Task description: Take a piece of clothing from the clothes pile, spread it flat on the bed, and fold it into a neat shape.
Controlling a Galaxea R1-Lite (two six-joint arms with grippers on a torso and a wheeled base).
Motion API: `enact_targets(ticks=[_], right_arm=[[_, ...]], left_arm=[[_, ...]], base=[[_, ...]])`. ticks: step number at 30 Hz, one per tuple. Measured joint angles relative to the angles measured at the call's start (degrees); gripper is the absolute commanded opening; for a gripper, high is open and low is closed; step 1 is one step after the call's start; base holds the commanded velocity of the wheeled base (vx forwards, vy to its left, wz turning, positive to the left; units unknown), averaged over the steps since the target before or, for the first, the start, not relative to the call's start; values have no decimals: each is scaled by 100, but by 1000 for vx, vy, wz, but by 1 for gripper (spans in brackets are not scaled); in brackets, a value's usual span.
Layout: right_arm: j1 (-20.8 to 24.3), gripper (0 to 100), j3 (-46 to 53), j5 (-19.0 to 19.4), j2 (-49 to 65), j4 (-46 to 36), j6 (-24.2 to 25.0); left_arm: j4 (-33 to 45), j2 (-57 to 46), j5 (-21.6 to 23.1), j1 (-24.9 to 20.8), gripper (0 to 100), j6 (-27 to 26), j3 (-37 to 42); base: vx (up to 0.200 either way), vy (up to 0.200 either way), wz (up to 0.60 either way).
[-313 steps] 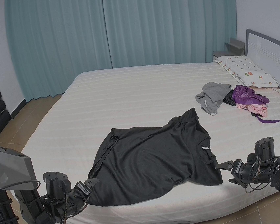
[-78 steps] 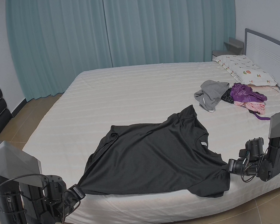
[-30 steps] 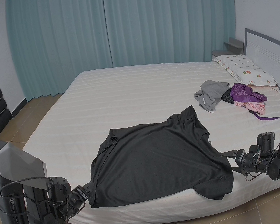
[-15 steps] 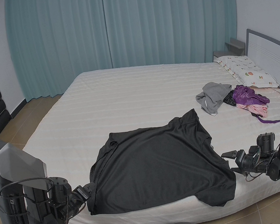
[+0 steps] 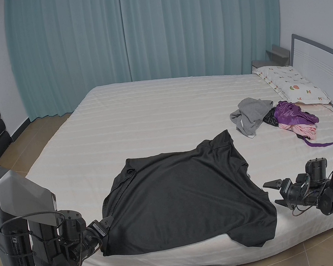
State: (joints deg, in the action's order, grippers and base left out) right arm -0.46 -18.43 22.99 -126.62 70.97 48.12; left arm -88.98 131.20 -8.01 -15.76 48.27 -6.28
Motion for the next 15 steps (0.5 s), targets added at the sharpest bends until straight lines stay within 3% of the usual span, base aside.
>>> enact_targets(ticks=[7, 15], right_arm=[[6, 100, -2, 0, 0, 2, -4], [16, 100, -4, 0, 0, 0, -6]], left_arm=[[2, -46, -28, -2, 100, 162, -16], [0, -280, 10, 4, 100, 318, 5]], base=[[0, 0, 0], [200, 0, 0]])
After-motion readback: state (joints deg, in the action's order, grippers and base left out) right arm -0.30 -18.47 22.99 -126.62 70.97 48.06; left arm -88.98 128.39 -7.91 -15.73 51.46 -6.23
